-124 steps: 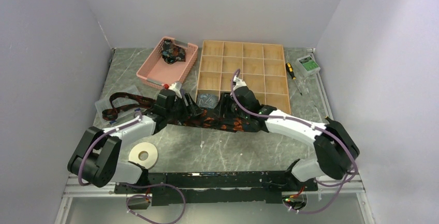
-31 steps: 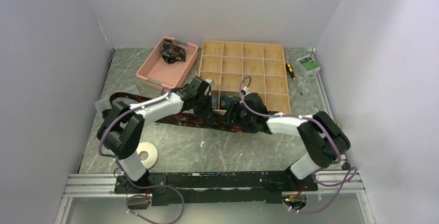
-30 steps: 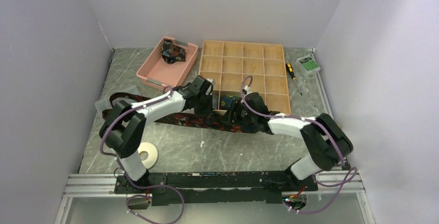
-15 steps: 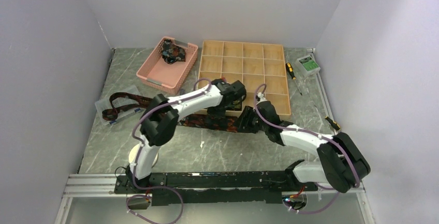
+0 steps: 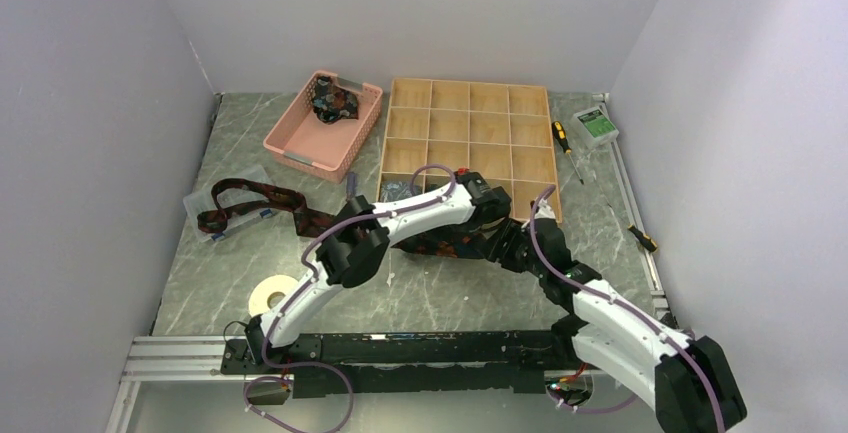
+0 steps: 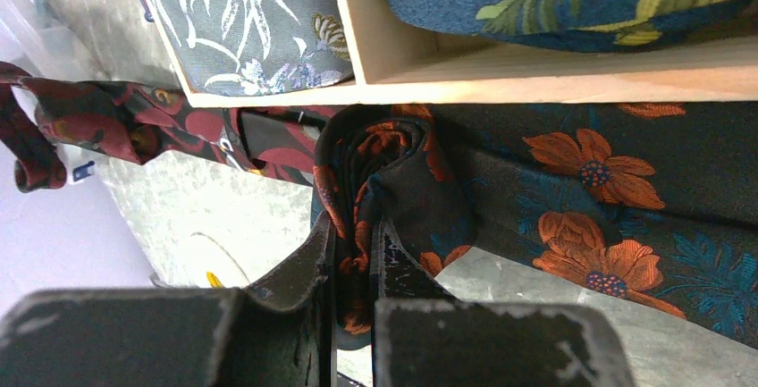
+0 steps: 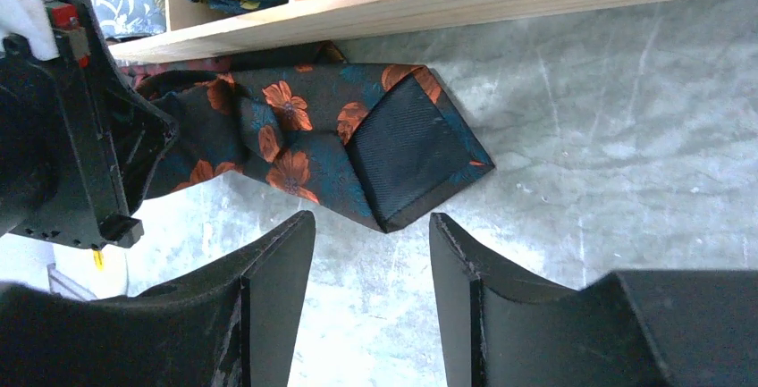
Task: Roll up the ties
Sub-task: Roll the tie at the center of the board.
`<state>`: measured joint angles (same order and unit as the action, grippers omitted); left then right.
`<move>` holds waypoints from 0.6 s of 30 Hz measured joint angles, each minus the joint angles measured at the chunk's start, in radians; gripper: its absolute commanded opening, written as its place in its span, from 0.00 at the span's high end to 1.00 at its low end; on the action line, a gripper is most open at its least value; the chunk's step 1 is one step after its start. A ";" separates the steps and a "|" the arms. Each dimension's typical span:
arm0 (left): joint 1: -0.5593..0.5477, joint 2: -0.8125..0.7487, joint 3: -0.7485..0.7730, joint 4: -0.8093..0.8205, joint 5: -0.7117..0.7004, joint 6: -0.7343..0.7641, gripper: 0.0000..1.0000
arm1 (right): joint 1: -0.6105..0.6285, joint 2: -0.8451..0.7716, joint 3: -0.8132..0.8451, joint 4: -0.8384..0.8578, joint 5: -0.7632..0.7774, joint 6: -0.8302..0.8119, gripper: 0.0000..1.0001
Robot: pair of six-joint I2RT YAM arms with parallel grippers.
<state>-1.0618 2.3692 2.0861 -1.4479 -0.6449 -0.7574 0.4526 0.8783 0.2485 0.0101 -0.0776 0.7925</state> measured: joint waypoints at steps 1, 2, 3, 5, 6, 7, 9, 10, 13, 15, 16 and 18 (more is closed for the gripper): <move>-0.003 0.008 0.010 -0.008 -0.004 0.000 0.87 | -0.001 -0.018 -0.003 -0.013 0.005 0.000 0.45; -0.007 0.017 0.023 -0.015 -0.007 0.001 0.83 | -0.002 -0.040 -0.008 -0.025 0.012 0.000 0.45; -0.009 0.022 0.031 -0.019 -0.008 0.002 0.81 | -0.002 -0.054 -0.012 -0.034 0.018 0.000 0.45; -0.013 0.031 0.049 -0.027 -0.007 0.005 0.72 | -0.003 -0.076 -0.022 -0.051 0.023 0.001 0.45; -0.016 0.034 0.059 -0.028 -0.005 0.006 0.68 | -0.004 -0.082 -0.027 -0.061 0.026 0.001 0.45; -0.017 0.037 0.066 -0.027 -0.002 0.010 0.65 | -0.005 -0.087 -0.034 -0.070 0.026 0.001 0.45; -0.020 0.039 0.077 -0.024 0.010 0.013 0.60 | -0.005 -0.093 -0.045 -0.082 0.027 0.003 0.45; -0.022 0.040 0.082 -0.020 0.018 0.016 0.57 | -0.005 -0.097 -0.049 -0.090 0.028 0.003 0.45; -0.027 0.050 0.097 -0.004 0.044 0.022 0.53 | -0.005 -0.109 -0.053 -0.105 0.029 0.005 0.45; -0.031 0.053 0.098 0.011 0.063 0.026 0.49 | -0.005 -0.117 -0.053 -0.112 0.029 0.005 0.45; -0.032 0.053 0.098 0.019 0.071 0.031 0.47 | -0.005 -0.122 -0.053 -0.116 0.029 0.005 0.45; -0.034 0.053 0.098 0.039 0.093 0.038 0.42 | -0.005 -0.130 -0.054 -0.122 0.029 0.005 0.45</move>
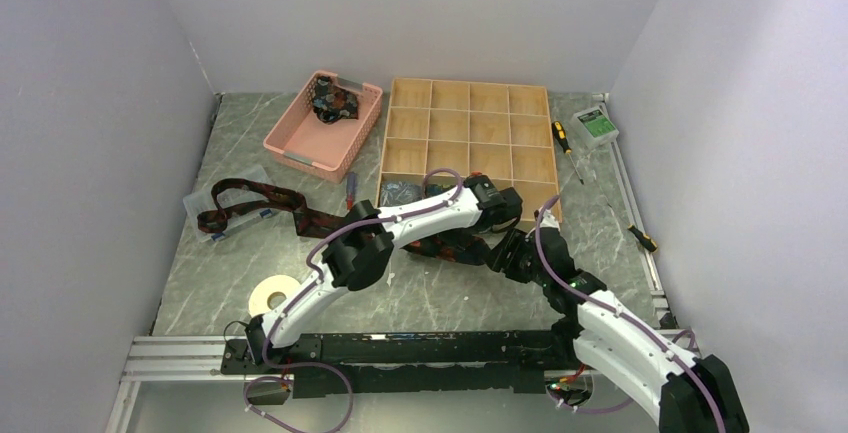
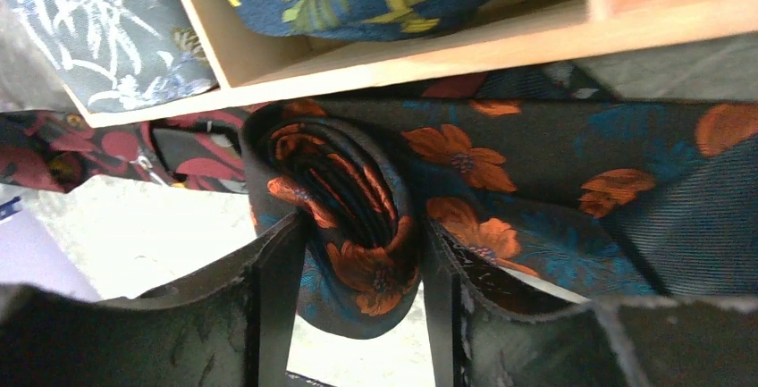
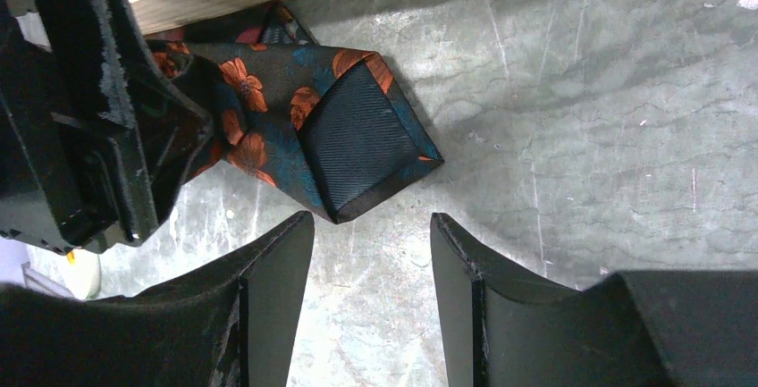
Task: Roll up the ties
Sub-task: Roll the tie at the center of the board.
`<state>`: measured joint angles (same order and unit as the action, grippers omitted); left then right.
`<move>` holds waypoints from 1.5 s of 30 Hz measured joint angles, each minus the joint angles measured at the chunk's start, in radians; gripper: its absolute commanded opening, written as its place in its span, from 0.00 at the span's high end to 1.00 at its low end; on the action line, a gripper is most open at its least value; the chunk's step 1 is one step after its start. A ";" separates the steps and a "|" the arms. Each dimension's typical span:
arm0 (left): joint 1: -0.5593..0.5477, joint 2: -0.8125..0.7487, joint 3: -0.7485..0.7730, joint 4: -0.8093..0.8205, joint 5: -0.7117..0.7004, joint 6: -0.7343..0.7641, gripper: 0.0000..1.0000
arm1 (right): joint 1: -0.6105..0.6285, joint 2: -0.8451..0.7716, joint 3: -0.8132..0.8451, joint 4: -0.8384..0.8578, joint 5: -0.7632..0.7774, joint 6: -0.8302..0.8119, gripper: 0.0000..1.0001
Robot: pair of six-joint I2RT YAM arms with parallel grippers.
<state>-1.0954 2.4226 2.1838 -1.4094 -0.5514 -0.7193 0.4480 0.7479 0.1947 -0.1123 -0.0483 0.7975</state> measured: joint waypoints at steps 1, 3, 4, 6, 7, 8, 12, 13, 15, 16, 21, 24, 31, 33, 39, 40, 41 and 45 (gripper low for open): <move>0.000 0.000 0.000 0.008 0.010 0.002 0.40 | 0.000 -0.005 0.000 -0.003 0.000 0.000 0.44; -0.001 0.000 0.001 0.033 0.029 0.011 0.34 | 0.000 -0.016 -0.001 -0.008 0.000 0.003 0.44; -0.001 0.000 0.002 0.045 0.037 0.018 0.32 | 0.000 -0.022 -0.002 -0.008 0.000 0.005 0.44; -0.001 0.000 0.007 0.066 0.053 0.027 0.28 | 0.000 -0.029 -0.005 -0.010 -0.001 0.007 0.44; -0.001 0.000 0.013 0.076 0.061 0.028 0.27 | 0.000 -0.032 -0.006 -0.012 -0.001 0.007 0.44; -0.001 0.000 0.018 0.085 0.065 0.031 0.27 | 0.000 -0.033 -0.006 -0.015 -0.001 0.007 0.44; 0.000 0.000 0.035 0.129 0.091 0.046 0.26 | 0.000 -0.046 -0.006 -0.015 -0.013 0.004 0.42; 0.002 0.000 0.033 0.143 0.099 0.048 0.26 | 0.000 -0.049 -0.006 -0.015 -0.018 0.000 0.42; 0.008 -0.011 0.012 0.176 0.114 0.052 0.26 | 0.000 -0.053 -0.006 -0.014 -0.040 -0.008 0.41; 0.011 -0.021 -0.007 0.193 0.122 0.053 0.25 | 0.000 -0.052 -0.006 -0.014 -0.053 -0.011 0.40; 0.034 -0.128 -0.136 0.278 0.171 0.053 0.25 | -0.001 -0.026 -0.005 0.005 -0.132 -0.021 0.38; 0.053 -0.214 -0.214 0.330 0.192 0.051 0.25 | -0.001 -0.008 -0.002 0.019 -0.179 -0.021 0.37; 0.119 -0.457 -0.443 0.459 0.220 0.045 0.25 | -0.001 0.045 0.052 0.068 -0.248 -0.019 0.41; 0.142 -0.524 -0.505 0.502 0.227 0.044 0.26 | -0.001 0.084 0.076 0.094 -0.266 -0.016 0.42; 0.243 -0.846 -0.870 0.753 0.309 0.051 0.28 | 0.031 0.241 0.188 0.150 -0.294 0.000 0.45; 0.264 -0.900 -0.934 0.803 0.339 0.053 0.28 | 0.040 0.267 0.209 0.158 -0.294 0.003 0.46; 0.291 -0.958 -1.006 0.867 0.376 0.053 0.28 | 0.053 0.303 0.240 0.167 -0.294 0.005 0.46; 0.406 -1.107 -1.247 1.076 0.527 0.046 0.31 | 0.089 0.404 0.330 0.198 -0.293 0.014 0.50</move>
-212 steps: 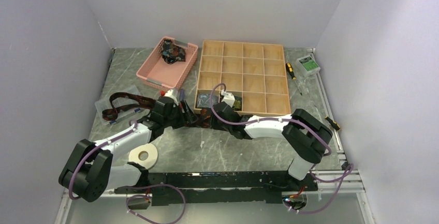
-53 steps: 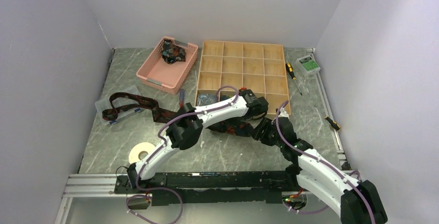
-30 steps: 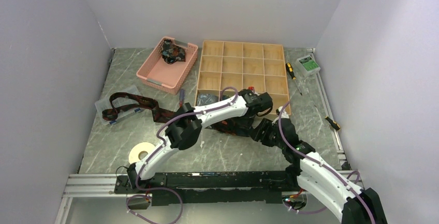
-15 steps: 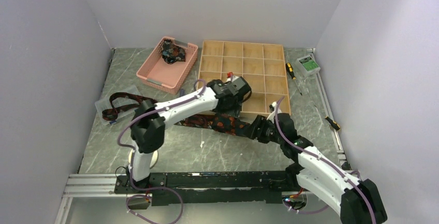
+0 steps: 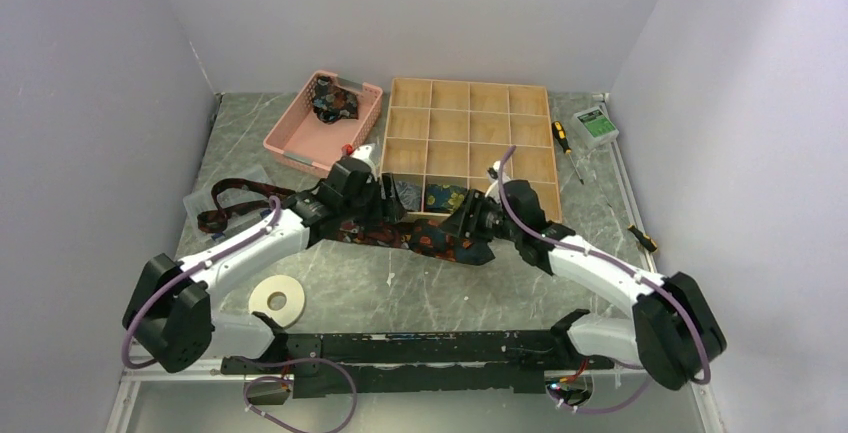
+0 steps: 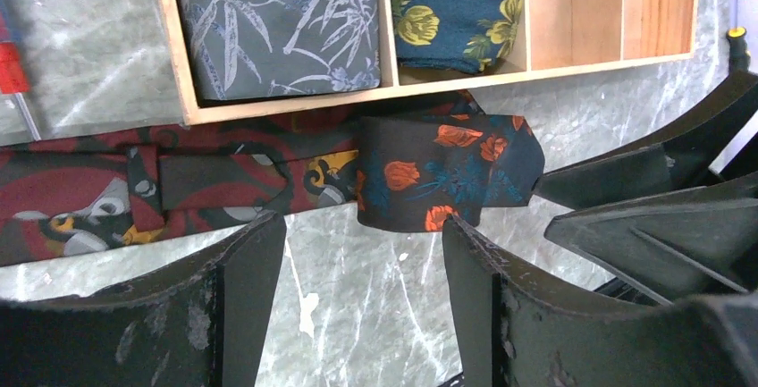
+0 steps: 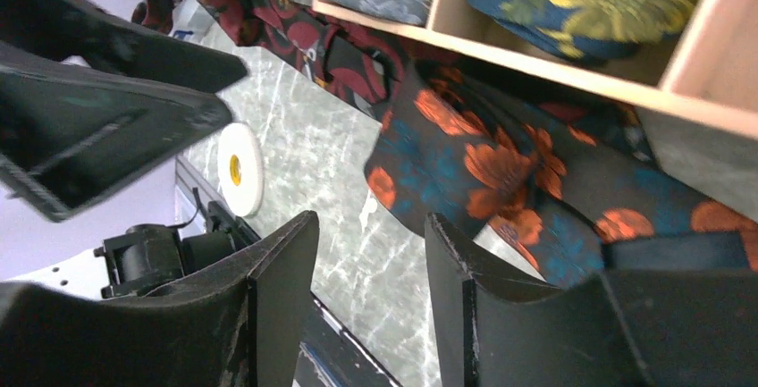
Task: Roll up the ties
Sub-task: Roll the tie at the center of the board.
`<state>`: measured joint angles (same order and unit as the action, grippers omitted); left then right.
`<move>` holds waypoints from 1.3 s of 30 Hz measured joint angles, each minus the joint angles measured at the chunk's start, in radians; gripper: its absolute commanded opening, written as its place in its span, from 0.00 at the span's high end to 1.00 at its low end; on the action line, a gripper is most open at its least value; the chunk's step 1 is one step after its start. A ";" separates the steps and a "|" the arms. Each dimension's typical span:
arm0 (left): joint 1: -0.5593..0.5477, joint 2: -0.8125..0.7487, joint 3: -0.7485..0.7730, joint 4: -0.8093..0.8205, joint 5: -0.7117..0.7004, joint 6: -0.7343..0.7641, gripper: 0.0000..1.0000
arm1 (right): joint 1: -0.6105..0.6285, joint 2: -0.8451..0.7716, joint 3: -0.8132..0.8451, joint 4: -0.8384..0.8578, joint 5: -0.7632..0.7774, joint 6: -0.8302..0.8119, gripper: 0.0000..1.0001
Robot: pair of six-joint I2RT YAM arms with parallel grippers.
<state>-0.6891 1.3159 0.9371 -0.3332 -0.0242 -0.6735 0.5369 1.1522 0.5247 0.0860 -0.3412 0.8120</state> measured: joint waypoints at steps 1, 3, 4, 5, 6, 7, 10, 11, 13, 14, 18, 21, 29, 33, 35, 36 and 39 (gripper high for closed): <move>0.026 -0.006 -0.041 0.046 0.039 -0.002 0.31 | 0.011 0.026 0.022 0.006 0.000 0.001 0.51; 0.058 -0.002 -0.092 0.114 0.099 -0.007 0.32 | 0.028 0.073 0.058 0.023 0.002 0.003 0.54; 0.073 0.004 -0.115 0.150 0.130 -0.013 0.32 | 0.035 0.099 0.074 0.031 0.002 0.003 0.55; 0.086 0.009 -0.134 0.183 0.160 -0.019 0.32 | 0.039 0.124 0.086 0.039 0.002 0.004 0.56; 0.102 0.016 -0.154 0.225 0.196 -0.025 0.33 | 0.045 0.153 0.097 0.048 0.003 0.004 0.57; 0.111 0.024 -0.163 0.250 0.217 -0.028 0.33 | 0.046 0.173 0.099 0.054 0.003 0.003 0.58; 0.141 0.072 -0.171 0.340 0.294 -0.033 0.34 | 0.046 0.224 0.098 0.057 0.019 0.003 0.60; 0.148 0.092 -0.171 0.369 0.318 -0.036 0.35 | 0.046 0.233 0.095 0.057 0.024 0.002 0.60; 0.154 0.137 -0.171 0.422 0.366 -0.038 0.35 | 0.046 0.241 0.082 0.058 0.036 0.000 0.61; 0.155 0.155 -0.171 0.436 0.383 -0.038 0.35 | 0.046 0.241 0.075 0.058 0.043 -0.001 0.61; 0.155 0.219 -0.170 0.474 0.443 -0.037 0.34 | 0.045 0.239 0.036 0.058 0.069 -0.009 0.62; 0.155 0.242 -0.164 0.479 0.458 -0.032 0.34 | 0.034 0.226 0.008 0.063 0.079 -0.012 0.62; 0.146 0.297 -0.110 0.477 0.476 -0.010 0.32 | 0.009 0.211 -0.038 0.073 0.083 -0.018 0.63; 0.114 0.348 -0.072 0.457 0.497 0.021 0.30 | 0.003 0.211 -0.043 0.074 0.082 -0.019 0.63; 0.100 0.370 -0.054 0.439 0.506 0.038 0.30 | 0.000 0.211 -0.043 0.074 0.082 -0.019 0.63; 0.094 0.383 -0.045 0.431 0.512 0.050 0.29 | -0.002 0.212 -0.043 0.074 0.082 -0.019 0.63; 0.085 0.402 -0.034 0.404 0.520 0.077 0.28 | -0.004 0.215 -0.043 0.075 0.080 -0.019 0.63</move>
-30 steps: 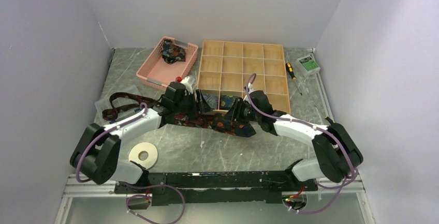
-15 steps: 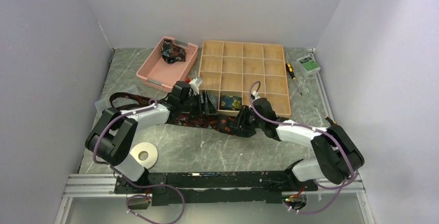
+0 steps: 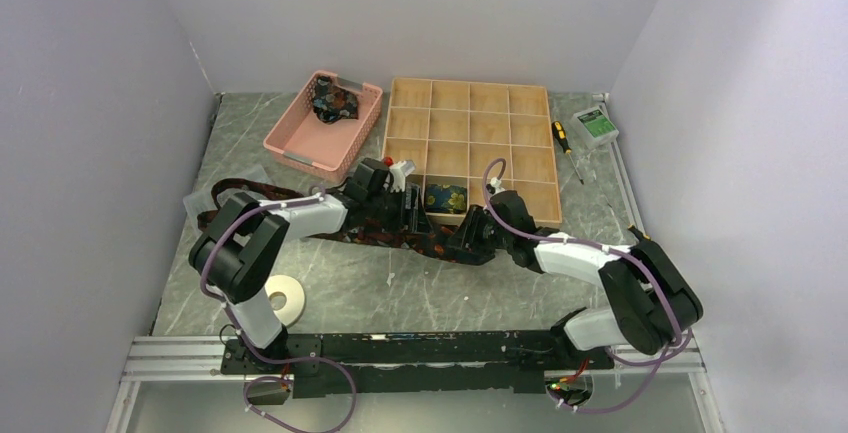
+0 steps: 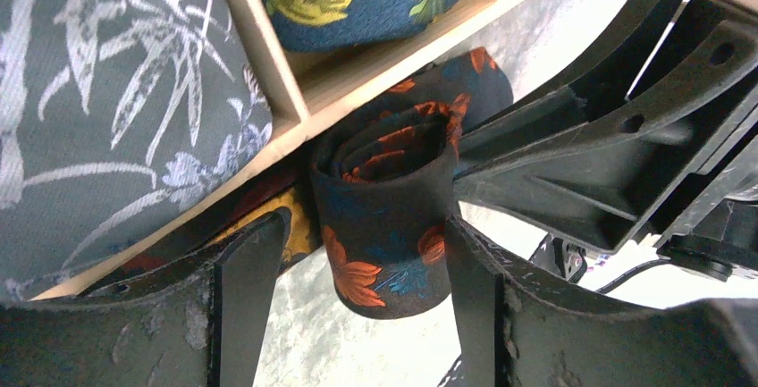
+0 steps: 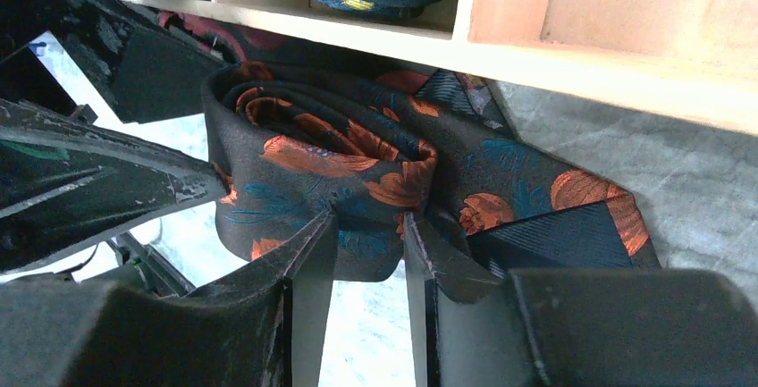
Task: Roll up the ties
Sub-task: Roll the tie at the center of the board.
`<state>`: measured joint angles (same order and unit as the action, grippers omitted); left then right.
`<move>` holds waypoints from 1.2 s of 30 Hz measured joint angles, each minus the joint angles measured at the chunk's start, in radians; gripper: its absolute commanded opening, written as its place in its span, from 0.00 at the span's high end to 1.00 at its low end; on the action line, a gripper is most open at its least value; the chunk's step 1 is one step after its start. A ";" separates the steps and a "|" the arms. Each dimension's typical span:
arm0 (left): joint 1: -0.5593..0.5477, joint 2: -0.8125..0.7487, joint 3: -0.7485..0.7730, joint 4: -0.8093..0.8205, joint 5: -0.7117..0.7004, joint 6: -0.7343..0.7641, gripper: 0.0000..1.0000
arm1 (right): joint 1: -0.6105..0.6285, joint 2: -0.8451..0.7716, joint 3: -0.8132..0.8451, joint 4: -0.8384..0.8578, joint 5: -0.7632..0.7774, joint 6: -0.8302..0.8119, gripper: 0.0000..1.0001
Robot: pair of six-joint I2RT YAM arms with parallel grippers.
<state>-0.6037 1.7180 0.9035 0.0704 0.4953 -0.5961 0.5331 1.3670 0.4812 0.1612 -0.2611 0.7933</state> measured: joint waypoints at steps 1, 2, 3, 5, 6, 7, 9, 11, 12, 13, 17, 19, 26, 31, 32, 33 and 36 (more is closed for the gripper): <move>0.000 0.002 0.000 -0.012 0.002 0.010 0.28 | -0.001 0.002 0.000 0.002 -0.001 0.000 0.63; 0.000 0.002 0.000 -0.021 0.005 0.016 0.28 | -0.002 0.006 0.000 0.006 -0.002 0.000 0.63; 0.000 0.002 0.000 -0.026 0.008 0.022 0.28 | -0.002 0.009 0.000 0.010 -0.002 0.000 0.63; 0.000 0.008 0.001 -0.026 0.026 0.033 0.28 | -0.002 0.016 0.000 0.017 -0.003 0.000 0.63; -0.001 0.017 0.005 -0.025 0.039 0.035 0.28 | -0.002 0.021 0.000 0.022 -0.005 0.000 0.63; -0.005 0.032 0.012 -0.025 0.051 0.036 0.28 | -0.002 0.026 0.000 0.025 -0.006 0.000 0.63; -0.015 0.061 0.027 -0.023 0.069 0.038 0.29 | -0.002 0.035 0.000 0.029 -0.008 0.000 0.63; -0.030 0.080 0.040 -0.024 0.081 0.039 0.31 | -0.003 0.041 0.000 0.034 -0.009 0.001 0.64; -0.038 0.082 0.040 -0.023 0.085 0.040 0.32 | -0.003 0.042 0.000 0.039 -0.010 0.001 0.64; -0.045 0.082 0.040 -0.024 0.085 0.040 0.33 | -0.003 0.043 0.000 0.043 -0.010 0.000 0.64; -0.051 0.082 0.040 -0.023 0.086 0.050 0.38 | -0.006 0.050 0.000 0.050 -0.010 0.001 0.64; -0.051 0.082 0.040 -0.022 0.087 0.051 0.42 | -0.008 0.055 0.000 0.055 -0.011 0.002 0.64; -0.066 0.085 0.058 -0.040 0.081 0.056 0.71 | -0.010 0.062 -0.003 0.070 -0.013 0.003 0.64; -0.079 0.089 0.100 -0.111 0.053 0.058 0.88 | -0.013 0.058 -0.003 0.066 -0.009 0.002 0.58; -0.082 0.089 0.111 -0.134 0.040 0.060 0.90 | -0.013 0.054 -0.003 0.063 -0.008 0.002 0.55; -0.085 0.089 0.124 -0.156 0.027 0.061 0.92 | -0.013 0.048 -0.003 0.056 -0.005 0.001 0.52; -0.098 0.089 0.167 -0.239 -0.023 0.062 0.96 | -0.013 0.014 -0.003 0.018 0.003 -0.002 0.46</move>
<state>-0.7017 1.8072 1.0702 -0.1684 0.4721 -0.5343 0.5205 1.3815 0.4786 0.1791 -0.2577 0.7914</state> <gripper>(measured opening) 0.354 0.482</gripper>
